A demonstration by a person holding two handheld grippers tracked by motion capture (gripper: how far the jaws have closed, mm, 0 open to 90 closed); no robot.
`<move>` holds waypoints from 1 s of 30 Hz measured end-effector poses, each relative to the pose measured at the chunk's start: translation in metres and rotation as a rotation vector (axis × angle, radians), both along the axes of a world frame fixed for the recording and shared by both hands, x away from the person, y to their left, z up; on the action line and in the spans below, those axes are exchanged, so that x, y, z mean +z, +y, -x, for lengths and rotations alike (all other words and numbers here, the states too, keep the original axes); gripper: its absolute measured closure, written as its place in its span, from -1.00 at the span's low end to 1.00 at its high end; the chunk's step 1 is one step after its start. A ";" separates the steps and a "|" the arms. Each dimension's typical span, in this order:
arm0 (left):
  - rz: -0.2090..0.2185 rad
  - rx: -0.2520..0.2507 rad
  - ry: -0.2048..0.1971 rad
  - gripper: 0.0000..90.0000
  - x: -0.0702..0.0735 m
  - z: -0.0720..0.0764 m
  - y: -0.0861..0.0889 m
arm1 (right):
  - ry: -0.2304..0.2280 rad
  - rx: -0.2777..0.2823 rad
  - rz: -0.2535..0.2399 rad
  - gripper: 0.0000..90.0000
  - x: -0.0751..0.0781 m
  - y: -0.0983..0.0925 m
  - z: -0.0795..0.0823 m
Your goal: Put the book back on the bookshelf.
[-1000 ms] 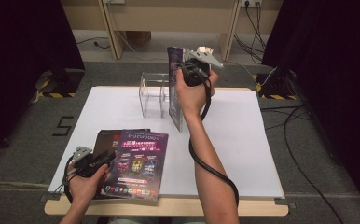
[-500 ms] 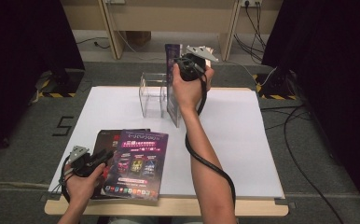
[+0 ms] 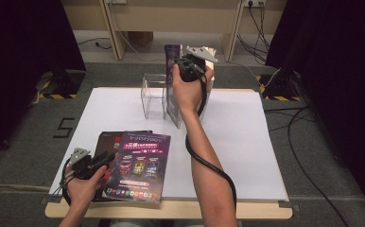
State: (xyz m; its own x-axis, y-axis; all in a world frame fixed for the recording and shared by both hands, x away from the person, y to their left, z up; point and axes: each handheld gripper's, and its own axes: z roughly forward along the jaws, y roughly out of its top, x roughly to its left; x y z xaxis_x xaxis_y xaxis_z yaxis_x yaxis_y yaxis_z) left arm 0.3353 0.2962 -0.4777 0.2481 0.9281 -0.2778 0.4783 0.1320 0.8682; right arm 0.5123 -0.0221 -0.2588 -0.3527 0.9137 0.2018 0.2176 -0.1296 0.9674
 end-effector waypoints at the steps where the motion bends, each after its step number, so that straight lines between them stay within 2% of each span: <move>1: -0.001 0.000 0.001 0.37 0.000 0.000 0.000 | 0.002 0.000 0.000 0.85 0.000 0.000 -0.001; 9: -0.002 -0.001 0.004 0.37 -0.001 0.000 -0.001 | -0.009 -0.016 -0.001 0.85 0.000 -0.003 -0.006; 15: 0.000 0.002 0.001 0.37 -0.001 0.000 -0.001 | 0.000 -0.022 -0.015 0.85 0.001 -0.006 -0.011; 30: -0.003 -0.004 0.006 0.38 -0.002 0.000 -0.002 | -0.002 -0.048 -0.012 0.85 0.005 -0.005 -0.022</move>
